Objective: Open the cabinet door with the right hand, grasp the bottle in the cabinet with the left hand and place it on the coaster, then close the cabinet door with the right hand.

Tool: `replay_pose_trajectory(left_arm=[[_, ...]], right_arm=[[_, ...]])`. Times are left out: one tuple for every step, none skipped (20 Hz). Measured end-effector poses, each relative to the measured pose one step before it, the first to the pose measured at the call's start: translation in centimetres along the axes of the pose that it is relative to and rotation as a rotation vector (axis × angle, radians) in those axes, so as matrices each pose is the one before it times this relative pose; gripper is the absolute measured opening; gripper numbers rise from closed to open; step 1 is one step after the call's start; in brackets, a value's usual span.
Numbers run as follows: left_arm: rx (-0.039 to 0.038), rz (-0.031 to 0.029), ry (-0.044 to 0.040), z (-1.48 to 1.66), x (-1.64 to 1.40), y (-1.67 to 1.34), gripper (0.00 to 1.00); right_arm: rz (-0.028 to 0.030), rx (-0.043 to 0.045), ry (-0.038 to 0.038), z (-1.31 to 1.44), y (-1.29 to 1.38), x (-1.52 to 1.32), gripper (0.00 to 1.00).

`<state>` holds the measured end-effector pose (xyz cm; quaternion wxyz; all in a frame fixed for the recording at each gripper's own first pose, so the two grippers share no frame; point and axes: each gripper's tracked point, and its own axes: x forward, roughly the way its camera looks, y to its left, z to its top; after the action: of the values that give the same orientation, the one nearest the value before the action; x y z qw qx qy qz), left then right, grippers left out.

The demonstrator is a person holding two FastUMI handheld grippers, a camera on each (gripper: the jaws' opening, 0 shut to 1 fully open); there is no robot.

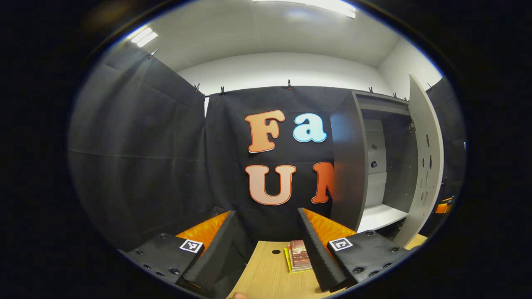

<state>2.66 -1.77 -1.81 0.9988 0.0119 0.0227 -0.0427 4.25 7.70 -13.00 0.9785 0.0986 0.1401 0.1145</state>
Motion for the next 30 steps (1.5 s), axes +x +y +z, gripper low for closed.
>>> replay_pose_trajectory(left_arm=[[0.00101, -0.00227, -0.00042, -0.086, 0.112, 0.314, 0.95], [0.00150, 0.00051, 0.00171, -0.108, 0.044, 0.430, 0.95], [0.00118, 0.00167, 0.00333, -0.175, 0.180, 0.427, 0.95], [-0.00001, 0.00303, 0.00322, -0.252, 0.049, 0.359, 0.95], [-0.00086, 0.00463, 0.00536, -0.334, 0.161, 0.502, 0.95], [-0.00182, 0.00613, 0.00512, -0.229, 0.122, 0.492, 0.95], [-0.00110, 0.00666, 0.00481, -0.189, -0.026, 0.556, 0.95], [0.00025, 0.00722, 0.00333, -0.251, 0.200, 0.560, 0.94], [0.00026, 0.00819, 0.00377, -0.278, 0.106, 0.526, 0.94], [-0.00098, 0.00615, 0.00256, -0.178, 0.191, 0.556, 0.94], [-0.00146, 0.00329, 0.00310, -0.192, 0.064, 0.166, 0.94], [-0.00091, 0.00203, 0.00092, -0.192, 0.268, 0.327, 0.95], [0.00075, 0.00263, 0.00023, -0.071, 0.111, 0.342, 0.94], [0.00076, 0.00246, -0.00044, -0.069, 0.236, 0.195, 0.94], [-0.00003, 0.00091, 0.00004, -0.052, 0.195, 0.185, 0.94], [-0.00216, -0.00090, 0.00075, -0.147, 0.202, 0.058, 0.94], [-0.00263, -0.00213, 0.00084, -0.053, 0.134, 0.111, 0.95], [-0.00062, -0.00055, 0.00045, -0.035, 0.197, 0.133, 0.94], [0.00222, 0.00129, -0.00049, 0.029, 0.163, 0.139, 0.94], [0.00224, 0.00160, -0.00075, -0.059, 0.264, 0.042, 0.94], [0.00156, 0.00027, -0.00117, -0.019, 0.165, 0.154, 0.94], [0.00115, -0.00043, -0.00142, -0.017, 0.150, 0.074, 0.94], [0.00265, 0.00020, -0.00083, -0.017, 0.104, 0.033, 0.94], [0.00324, 0.00092, -0.00102, 0.063, 0.049, 0.080, 0.94], [0.00275, 0.00137, -0.00003, -0.044, 0.148, 0.032, 0.94], [0.00109, -0.00069, -0.00025, -0.035, 0.117, 0.179, 0.94], [0.00010, -0.00133, -0.00025, -0.022, 0.042, -0.025, 0.95], [0.00074, -0.00145, 0.00002, -0.074, 0.130, 0.051, 0.95], [0.00219, -0.00098, 0.00045, -0.027, 0.213, 0.005, 0.94], [0.00295, 0.00077, 0.00118, -0.121, -0.075, 0.009, 0.95]], right_arm=[[0.00564, -0.00405, 0.00385, -0.188, 0.628, 0.339, 1.00], [0.01152, 0.00105, 0.00481, -0.163, 0.312, 0.094, 1.00], [0.01404, 0.00447, 0.00184, 0.013, 0.606, 0.276, 0.94], [0.01154, 0.00377, 0.00001, 0.160, 0.549, 0.335, 0.94], [0.01074, 0.00158, 0.00112, 0.096, 0.641, 0.136, 0.94], [0.01295, -0.00079, 0.00019, 0.038, 0.920, 0.049, 0.94], [0.01288, -0.00456, 0.00020, 0.086, 0.893, 0.142, 0.94], [0.00907, -0.00828, 0.00321, -0.030, 0.817, 0.463, 0.94], [-0.00761, -0.01336, -0.00740, 0.217, 0.269, 0.171, 0.94], [-0.00430, -0.00943, -0.00189, 0.140, -0.154, 0.522, 0.94], [-0.00071, 0.00244, 0.00427, -0.062, 0.006, 0.146, 0.94], [0.00078, 0.00457, 0.00370, -0.022, 0.010, 0.051, 0.94], [0.00306, 0.00197, 0.00190, -0.004, 0.121, 0.187, 0.94], [0.00098, -0.00168, 0.00142, 0.048, 0.147, 0.280, 0.94], [0.00048, -0.00505, 0.00160, 0.070, 0.106, 0.274, 0.94], [0.00026, -0.00554, 0.00118, 0.080, 0.170, 0.257, 0.94], [0.00076, -0.00552, 0.00101, 0.041, 0.171, 0.358, 0.94], [0.00113, -0.00361, 0.00146, 0.068, 0.132, 0.192, 0.94], [0.00072, -0.00097, 0.00181, 0.071, 0.076, 0.274, 0.94], [0.00053, 0.00127, 0.00032, 0.033, 0.032, 0.196, 0.94], [0.00060, 0.00213, 0.00097, -0.047, -0.055, 0.260, 0.94], [-0.00024, 0.00300, -0.00139, 0.055, 0.262, 0.369, 0.94], [-0.00081, 0.00237, -0.00114, 0.009, 0.113, 0.202, 0.94], [-0.00215, 0.00278, -0.00147, 0.017, 0.098, 0.121, 0.94], [-0.00279, 0.00296, -0.00049, 0.038, 0.057, 0.172, 0.94], [-0.00420, 0.00180, -0.00148, 0.032, 0.040, 0.220, 0.94], [-0.00481, 0.00085, -0.00171, 0.015, 0.040, 0.220, 0.94], [-0.00517, 0.00105, -0.00105, 0.076, 0.048, 0.165, 0.94], [-0.00430, 0.00115, -0.00111, 0.056, 0.017, 0.247, 0.94], [-0.00429, 0.00279, -0.00006, 0.009, 0.076, 0.169, 0.94]])
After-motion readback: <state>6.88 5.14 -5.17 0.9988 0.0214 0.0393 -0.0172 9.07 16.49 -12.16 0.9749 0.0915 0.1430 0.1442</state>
